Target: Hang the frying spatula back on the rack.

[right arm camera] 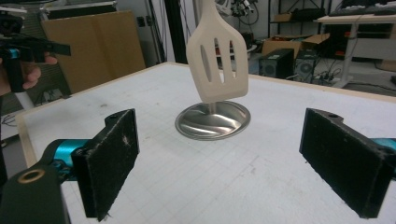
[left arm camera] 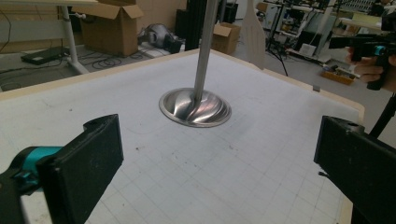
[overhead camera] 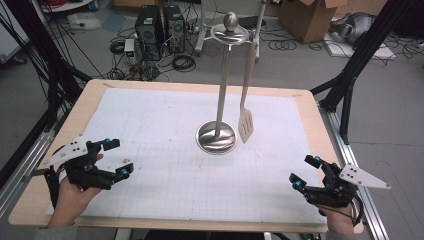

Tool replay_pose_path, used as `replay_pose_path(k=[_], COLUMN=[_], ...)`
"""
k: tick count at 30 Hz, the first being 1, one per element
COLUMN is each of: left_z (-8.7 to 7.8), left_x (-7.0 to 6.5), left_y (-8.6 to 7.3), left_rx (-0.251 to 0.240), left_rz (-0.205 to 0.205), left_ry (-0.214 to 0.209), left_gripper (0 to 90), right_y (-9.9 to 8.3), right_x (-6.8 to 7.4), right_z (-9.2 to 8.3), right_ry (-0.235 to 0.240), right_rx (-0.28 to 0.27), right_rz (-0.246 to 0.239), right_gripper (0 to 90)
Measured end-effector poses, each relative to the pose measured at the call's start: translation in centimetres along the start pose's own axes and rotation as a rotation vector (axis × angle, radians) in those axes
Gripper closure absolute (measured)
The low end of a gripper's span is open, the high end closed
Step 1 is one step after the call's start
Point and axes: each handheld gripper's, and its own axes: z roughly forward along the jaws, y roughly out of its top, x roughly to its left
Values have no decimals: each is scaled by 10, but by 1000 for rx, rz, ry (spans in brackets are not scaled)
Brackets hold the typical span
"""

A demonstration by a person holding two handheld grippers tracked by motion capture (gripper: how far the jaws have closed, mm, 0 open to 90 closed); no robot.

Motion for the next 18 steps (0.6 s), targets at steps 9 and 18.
replay_pose_path(k=[9,18], left_z=[-2,-3], left_x=[2,3], left_y=[-1,-3], left_rx=[0,5], left_rz=[-10,-15], left_ry=[29,56], left_gripper=[18,18], right_y=[-9,-11], right_x=[-11,-13], right_z=[-13,-14], right_ry=[-37,-42], right_rx=[-4,-1], right_rz=[35,42], right_gripper=[111,111])
